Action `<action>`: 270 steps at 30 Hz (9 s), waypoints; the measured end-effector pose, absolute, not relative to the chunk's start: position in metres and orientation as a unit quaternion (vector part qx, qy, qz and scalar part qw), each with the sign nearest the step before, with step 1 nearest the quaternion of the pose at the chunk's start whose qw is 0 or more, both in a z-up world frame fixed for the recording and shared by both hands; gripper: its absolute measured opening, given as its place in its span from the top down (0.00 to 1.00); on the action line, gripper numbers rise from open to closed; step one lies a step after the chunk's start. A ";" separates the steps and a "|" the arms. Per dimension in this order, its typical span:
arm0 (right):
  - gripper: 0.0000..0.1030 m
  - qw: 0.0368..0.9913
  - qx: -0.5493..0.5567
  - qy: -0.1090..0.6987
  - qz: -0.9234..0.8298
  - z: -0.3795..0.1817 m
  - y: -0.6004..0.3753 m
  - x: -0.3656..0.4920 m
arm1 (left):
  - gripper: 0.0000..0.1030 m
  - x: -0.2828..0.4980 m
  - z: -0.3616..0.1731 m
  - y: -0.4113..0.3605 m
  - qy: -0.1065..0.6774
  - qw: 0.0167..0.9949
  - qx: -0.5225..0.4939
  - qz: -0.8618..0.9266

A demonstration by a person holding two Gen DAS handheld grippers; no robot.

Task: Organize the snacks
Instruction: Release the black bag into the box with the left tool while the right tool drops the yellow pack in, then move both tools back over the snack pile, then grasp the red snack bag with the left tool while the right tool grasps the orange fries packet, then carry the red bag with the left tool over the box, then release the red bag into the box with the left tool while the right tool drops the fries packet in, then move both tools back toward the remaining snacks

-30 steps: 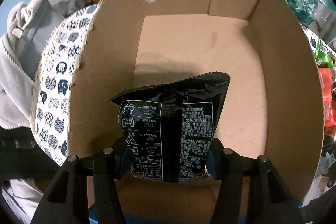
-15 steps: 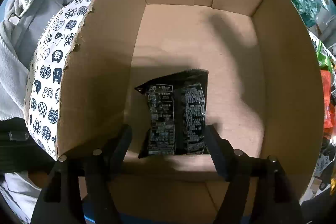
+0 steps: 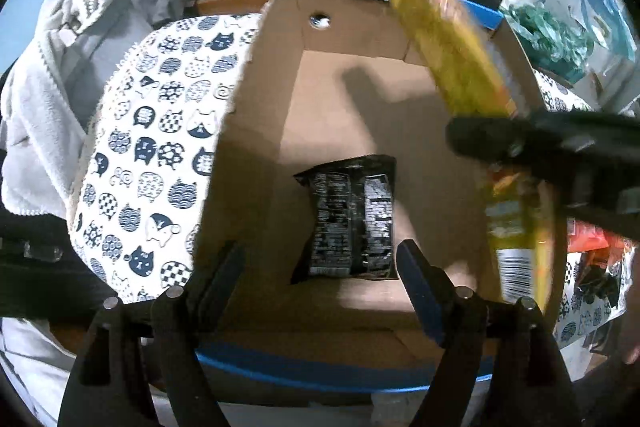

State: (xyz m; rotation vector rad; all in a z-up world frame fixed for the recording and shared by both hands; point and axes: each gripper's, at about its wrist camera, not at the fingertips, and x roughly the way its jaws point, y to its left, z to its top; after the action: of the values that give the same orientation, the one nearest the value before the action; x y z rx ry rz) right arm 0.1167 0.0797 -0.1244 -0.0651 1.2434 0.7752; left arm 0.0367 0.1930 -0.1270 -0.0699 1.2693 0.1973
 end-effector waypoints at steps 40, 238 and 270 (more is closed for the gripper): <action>0.30 0.835 -0.038 0.495 0.237 -0.075 -0.086 0.082 | 0.22 0.047 -0.076 0.123 0.532 0.843 -0.081 0.028; 0.57 0.737 -0.087 0.560 0.369 -0.134 0.081 0.090 | 0.37 0.013 -0.093 0.210 0.529 0.833 -0.120 0.104; 0.24 0.833 -0.067 0.502 0.222 -0.079 -0.070 0.085 | 0.33 0.035 -0.078 0.116 0.522 0.850 -0.052 0.037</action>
State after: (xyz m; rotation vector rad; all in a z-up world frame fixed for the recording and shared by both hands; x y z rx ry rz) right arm 0.0850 -0.0696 -0.0795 -0.1419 1.0649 0.4707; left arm 0.0350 0.1162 -0.0785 -0.1094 1.1004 0.0770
